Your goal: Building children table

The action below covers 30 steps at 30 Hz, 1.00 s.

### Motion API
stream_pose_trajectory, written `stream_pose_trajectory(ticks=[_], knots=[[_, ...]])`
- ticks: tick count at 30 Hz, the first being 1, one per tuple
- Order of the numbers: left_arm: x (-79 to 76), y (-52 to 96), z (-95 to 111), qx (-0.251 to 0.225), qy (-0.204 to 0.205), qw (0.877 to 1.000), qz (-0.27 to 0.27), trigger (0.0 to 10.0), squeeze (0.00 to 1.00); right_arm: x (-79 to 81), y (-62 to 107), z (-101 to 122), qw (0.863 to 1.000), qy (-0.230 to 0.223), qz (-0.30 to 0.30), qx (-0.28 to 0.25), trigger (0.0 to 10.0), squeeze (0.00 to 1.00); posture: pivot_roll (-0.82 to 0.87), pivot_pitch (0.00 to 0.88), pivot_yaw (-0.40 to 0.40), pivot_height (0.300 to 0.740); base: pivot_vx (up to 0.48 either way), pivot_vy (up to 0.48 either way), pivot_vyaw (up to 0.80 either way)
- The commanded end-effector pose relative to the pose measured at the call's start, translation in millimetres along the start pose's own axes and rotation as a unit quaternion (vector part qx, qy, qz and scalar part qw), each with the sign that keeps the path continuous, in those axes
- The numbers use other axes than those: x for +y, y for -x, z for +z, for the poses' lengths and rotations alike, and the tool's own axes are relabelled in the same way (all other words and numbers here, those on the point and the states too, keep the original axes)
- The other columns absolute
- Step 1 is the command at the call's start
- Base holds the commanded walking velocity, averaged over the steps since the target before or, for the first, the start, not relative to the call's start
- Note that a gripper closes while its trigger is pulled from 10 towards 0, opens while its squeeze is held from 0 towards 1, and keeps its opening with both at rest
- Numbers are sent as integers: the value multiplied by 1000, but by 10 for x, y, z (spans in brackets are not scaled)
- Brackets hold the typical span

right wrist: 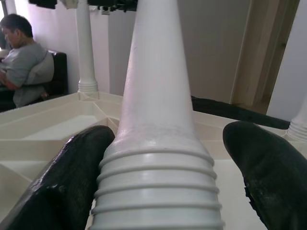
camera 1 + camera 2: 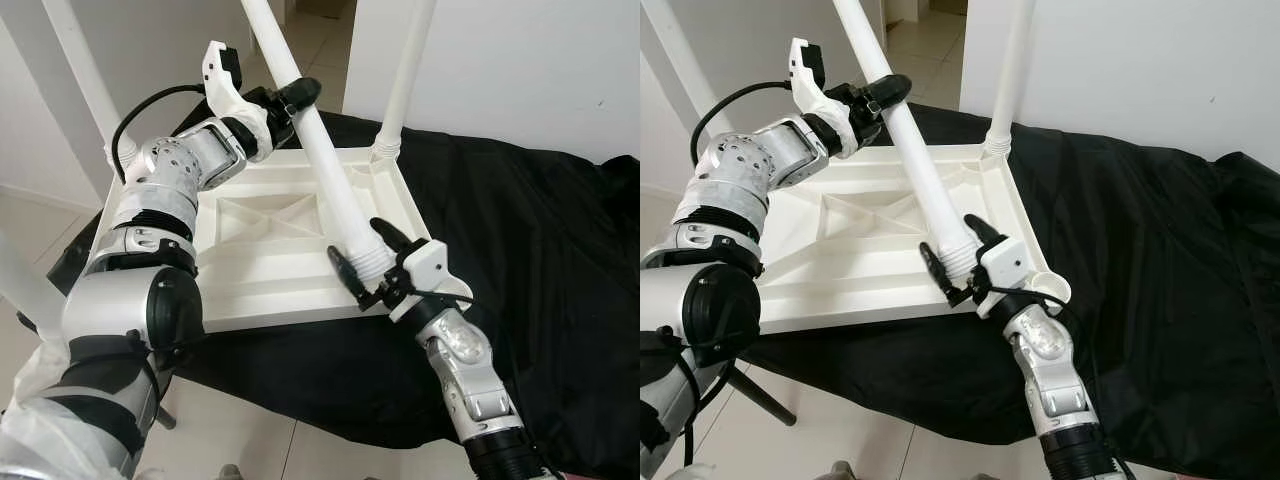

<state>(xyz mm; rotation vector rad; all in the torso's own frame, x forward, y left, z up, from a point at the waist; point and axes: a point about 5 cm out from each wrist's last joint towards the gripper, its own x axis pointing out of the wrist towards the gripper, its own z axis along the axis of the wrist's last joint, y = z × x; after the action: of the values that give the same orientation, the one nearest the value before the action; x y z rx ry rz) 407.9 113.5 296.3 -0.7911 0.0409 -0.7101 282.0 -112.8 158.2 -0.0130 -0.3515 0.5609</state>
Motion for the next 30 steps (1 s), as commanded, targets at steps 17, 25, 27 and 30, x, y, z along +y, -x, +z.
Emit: stream_pose_trajectory(ticks=[17,25,27,30], knots=[[-173,-92,113,-72,-206,973,76,10000,0,-101,-220,167,999,20,-21,17,10000,0,-49,0,-17,740,0,0,0],[-333,-190,-5,-106,-257,955,105,10000,0,-82,-408,190,996,55,-28,65,10000,0,-47,0,-24,740,0,0,0],[-358,-200,-14,-111,-268,951,110,10000,0,-75,-431,191,995,62,-28,68,10000,0,-47,0,-24,740,0,0,0],[-470,-236,-13,-128,-291,941,118,10000,0,-84,-535,190,993,75,-46,82,10000,0,-41,0,-26,740,0,0,0]])
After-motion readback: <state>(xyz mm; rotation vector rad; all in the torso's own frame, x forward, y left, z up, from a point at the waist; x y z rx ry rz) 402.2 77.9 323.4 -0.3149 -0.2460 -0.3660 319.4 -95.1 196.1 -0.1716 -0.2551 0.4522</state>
